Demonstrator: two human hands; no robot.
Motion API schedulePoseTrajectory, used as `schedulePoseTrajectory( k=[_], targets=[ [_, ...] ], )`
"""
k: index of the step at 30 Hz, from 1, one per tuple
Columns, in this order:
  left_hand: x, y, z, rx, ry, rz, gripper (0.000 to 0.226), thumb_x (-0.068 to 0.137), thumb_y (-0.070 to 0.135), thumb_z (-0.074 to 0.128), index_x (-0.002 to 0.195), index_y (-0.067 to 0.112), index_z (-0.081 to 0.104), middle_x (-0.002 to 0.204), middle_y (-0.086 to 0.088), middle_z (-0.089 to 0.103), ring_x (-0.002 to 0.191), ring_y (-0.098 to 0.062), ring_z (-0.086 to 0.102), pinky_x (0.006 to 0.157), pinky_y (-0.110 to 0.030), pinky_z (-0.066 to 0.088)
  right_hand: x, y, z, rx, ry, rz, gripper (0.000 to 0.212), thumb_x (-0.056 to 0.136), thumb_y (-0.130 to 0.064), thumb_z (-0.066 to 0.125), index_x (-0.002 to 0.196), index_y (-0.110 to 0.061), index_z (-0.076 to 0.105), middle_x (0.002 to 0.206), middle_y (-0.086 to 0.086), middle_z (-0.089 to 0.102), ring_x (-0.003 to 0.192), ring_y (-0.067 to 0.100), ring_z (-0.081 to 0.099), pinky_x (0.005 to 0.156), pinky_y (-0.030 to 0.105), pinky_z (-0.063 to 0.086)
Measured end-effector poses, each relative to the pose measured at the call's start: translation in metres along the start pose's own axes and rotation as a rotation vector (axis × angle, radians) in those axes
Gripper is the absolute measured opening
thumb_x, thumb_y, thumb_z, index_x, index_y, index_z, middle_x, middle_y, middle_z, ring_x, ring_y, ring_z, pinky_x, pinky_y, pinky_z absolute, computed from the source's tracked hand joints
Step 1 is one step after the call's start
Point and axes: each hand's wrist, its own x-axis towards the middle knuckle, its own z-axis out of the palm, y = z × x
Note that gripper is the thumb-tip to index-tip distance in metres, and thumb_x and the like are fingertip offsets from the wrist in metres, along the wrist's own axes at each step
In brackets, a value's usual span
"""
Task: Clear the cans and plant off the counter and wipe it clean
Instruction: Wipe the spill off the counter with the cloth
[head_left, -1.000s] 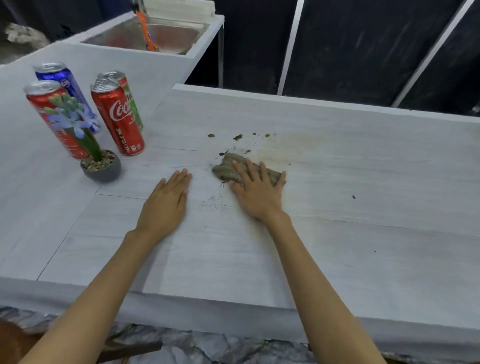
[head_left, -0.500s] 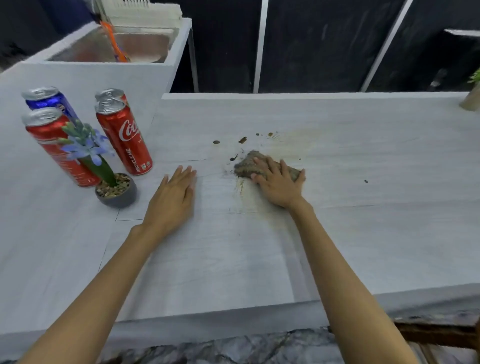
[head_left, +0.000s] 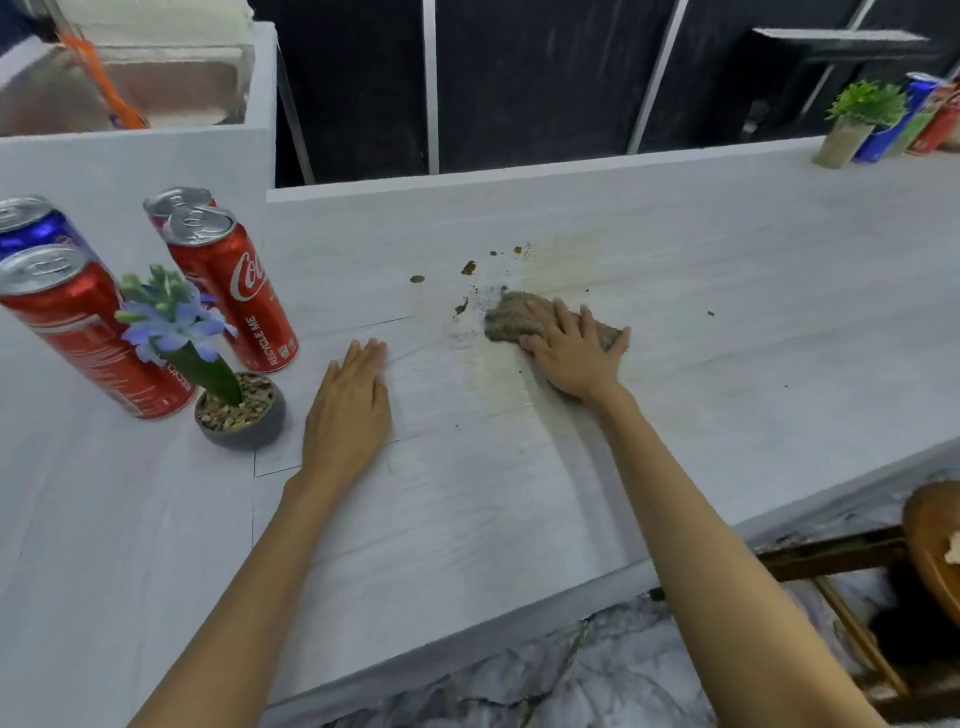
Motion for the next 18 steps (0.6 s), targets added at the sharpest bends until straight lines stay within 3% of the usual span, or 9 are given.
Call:
schedulePoseTrajectory(
  k=[4, 8, 10, 13, 16, 18],
  targets=[
    [0.0, 0.001, -0.001, -0.006, -0.003, -0.008, 0.046, 0.097, 0.011, 0.026, 0.144, 0.011, 0.027, 0.154, -0.002, 0.024, 0.144, -0.014, 0.015, 0.117, -0.026, 0.005, -0.025, -0.053, 0.022, -0.047, -0.005, -0.158, 0.055, 0.097, -0.051, 0.018, 0.147, -0.041, -0.002, 0.159, -0.007, -0.008, 0.146, 0.023, -0.012, 0.104, 0.068, -0.013],
    [0.002, -0.001, 0.0, 0.005, -0.004, 0.001, 0.047, 0.097, 0.01, 0.028, 0.143, 0.01, 0.028, 0.153, -0.003, 0.025, 0.144, -0.014, 0.016, 0.118, -0.028, 0.006, -0.1, -0.029, 0.035, -0.15, 0.062, -0.332, 0.064, 0.08, -0.062, -0.005, 0.142, -0.049, -0.011, 0.157, -0.016, -0.009, 0.146, 0.016, -0.012, 0.108, 0.063, -0.01],
    [0.002, -0.001, 0.0, -0.008, -0.012, 0.004, 0.046, 0.097, 0.011, 0.027, 0.143, 0.011, 0.028, 0.153, -0.002, 0.025, 0.144, -0.013, 0.015, 0.117, -0.027, 0.005, -0.104, 0.0, 0.026, -0.15, 0.049, -0.288, 0.063, 0.079, -0.064, -0.003, 0.14, -0.052, -0.011, 0.156, -0.019, -0.01, 0.146, 0.013, -0.012, 0.11, 0.061, -0.009],
    [0.001, 0.002, -0.004, -0.062, -0.023, -0.03, 0.046, 0.098, 0.013, 0.028, 0.144, 0.015, 0.027, 0.154, 0.001, 0.022, 0.144, -0.011, 0.012, 0.116, -0.025, 0.004, -0.066, 0.022, 0.007, -0.101, 0.026, -0.13, 0.054, 0.095, -0.055, 0.019, 0.144, -0.047, -0.001, 0.157, -0.016, -0.006, 0.146, 0.015, -0.008, 0.11, 0.063, -0.007],
    [0.001, 0.006, -0.007, -0.078, -0.034, -0.057, 0.047, 0.098, 0.014, 0.028, 0.145, 0.017, 0.025, 0.155, 0.003, 0.019, 0.144, -0.012, 0.011, 0.116, -0.026, 0.005, -0.014, 0.002, 0.002, -0.07, 0.038, 0.022, 0.055, 0.096, -0.053, 0.019, 0.147, -0.041, 0.0, 0.159, -0.009, -0.005, 0.146, 0.021, -0.008, 0.107, 0.067, -0.009],
    [0.0, 0.006, -0.007, -0.074, -0.041, -0.073, 0.047, 0.098, 0.015, 0.028, 0.145, 0.018, 0.024, 0.155, 0.003, 0.018, 0.144, -0.013, 0.01, 0.116, -0.028, 0.006, -0.001, -0.028, 0.01, -0.041, 0.032, 0.018, 0.056, 0.096, -0.054, 0.018, 0.147, -0.04, -0.001, 0.159, -0.005, -0.006, 0.146, 0.024, -0.01, 0.105, 0.069, -0.012]
  ],
)
